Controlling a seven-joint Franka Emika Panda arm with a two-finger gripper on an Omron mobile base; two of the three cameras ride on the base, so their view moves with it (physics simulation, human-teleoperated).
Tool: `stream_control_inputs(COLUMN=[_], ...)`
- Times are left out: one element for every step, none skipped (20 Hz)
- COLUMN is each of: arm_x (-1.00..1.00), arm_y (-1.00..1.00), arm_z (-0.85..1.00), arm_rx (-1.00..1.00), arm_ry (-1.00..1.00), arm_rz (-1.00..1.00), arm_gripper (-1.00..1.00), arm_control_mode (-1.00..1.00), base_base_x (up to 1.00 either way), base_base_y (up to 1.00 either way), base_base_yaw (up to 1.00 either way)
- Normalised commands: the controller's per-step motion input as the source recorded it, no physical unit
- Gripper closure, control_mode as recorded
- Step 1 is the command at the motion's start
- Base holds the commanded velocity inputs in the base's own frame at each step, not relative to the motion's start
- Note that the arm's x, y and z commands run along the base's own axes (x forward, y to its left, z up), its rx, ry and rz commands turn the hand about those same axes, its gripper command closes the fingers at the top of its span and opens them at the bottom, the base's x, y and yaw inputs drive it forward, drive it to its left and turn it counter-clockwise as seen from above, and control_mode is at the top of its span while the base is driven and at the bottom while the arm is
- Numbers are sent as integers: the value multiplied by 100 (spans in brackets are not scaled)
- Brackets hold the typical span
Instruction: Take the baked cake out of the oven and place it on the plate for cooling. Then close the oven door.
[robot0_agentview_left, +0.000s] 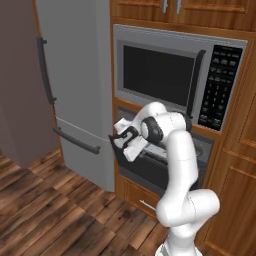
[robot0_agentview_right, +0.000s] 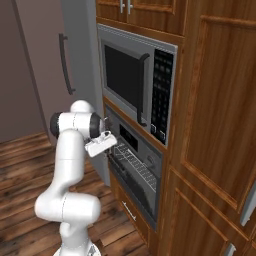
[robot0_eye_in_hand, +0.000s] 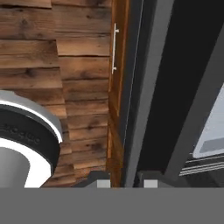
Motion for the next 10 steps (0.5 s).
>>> stream_control_inputs(arm_x=[-49,-49,-35,-22,-9,-9,-1,0,0,0], arm_y=[55,41,77,68,72,71,75,66,64,38], arm_z=[-59,-57,-52,-49,-47,-43,-31,-23,-12,-15], arm_rx=[5,4,0,0,0,0,0,0,0,0], arm_ry=[26,19,13,15,15,5,0,0,0,0], arm_rz=[0,0,0,0,0,0,-2,-2,-1,-3], arm_gripper=[100,100,100,100,100,100,-100,-100,-100,-100], arm_control_mode=[-100,-100,-100,-100,-100,-100,-100,-100,-100,-100], base_base_x=[0,0,0,0,0,0,0,0,0,0], base_base_y=[0,0,0,0,0,0,0,0,0,0], base_base_yaw=[0,0,0,0,0,0,0,0,0,0])
